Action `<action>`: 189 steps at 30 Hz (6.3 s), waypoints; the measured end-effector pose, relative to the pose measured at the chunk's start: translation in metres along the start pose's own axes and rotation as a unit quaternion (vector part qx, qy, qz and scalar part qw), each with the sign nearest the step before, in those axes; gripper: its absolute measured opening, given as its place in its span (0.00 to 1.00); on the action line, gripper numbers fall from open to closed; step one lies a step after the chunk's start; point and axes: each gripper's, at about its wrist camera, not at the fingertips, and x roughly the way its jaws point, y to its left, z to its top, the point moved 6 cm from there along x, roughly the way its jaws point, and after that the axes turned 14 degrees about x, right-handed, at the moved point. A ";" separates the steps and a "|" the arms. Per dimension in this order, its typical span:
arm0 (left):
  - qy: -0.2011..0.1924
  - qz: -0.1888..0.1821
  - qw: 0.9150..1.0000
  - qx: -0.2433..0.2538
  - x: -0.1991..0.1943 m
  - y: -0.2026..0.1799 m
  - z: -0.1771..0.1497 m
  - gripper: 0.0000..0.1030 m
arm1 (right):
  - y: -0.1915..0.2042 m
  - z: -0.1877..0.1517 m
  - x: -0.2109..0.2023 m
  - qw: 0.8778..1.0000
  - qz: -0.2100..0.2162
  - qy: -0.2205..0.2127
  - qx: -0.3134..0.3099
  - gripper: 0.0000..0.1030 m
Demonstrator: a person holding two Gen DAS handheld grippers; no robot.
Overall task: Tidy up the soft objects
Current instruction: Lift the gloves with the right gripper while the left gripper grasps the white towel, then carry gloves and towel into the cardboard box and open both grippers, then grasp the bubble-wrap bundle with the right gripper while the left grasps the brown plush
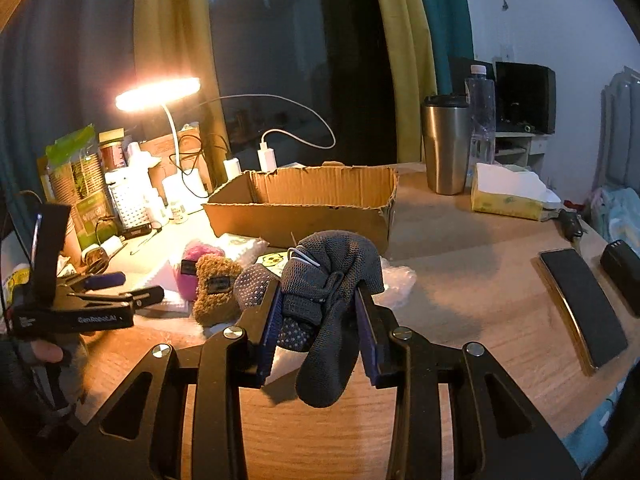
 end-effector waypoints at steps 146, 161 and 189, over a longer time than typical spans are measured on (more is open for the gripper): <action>-0.091 -0.151 0.984 0.033 -0.009 -0.067 0.100 0.63 | -0.016 0.065 0.040 0.998 -0.057 0.002 -0.003 0.58; -0.039 -0.142 0.988 0.038 0.013 -0.076 0.057 0.63 | -0.037 0.034 0.048 0.998 -0.059 0.030 0.014 0.58; 0.009 -0.111 0.989 0.098 0.044 -0.100 0.037 0.56 | -0.053 0.003 0.088 0.991 -0.066 0.118 0.024 0.42</action>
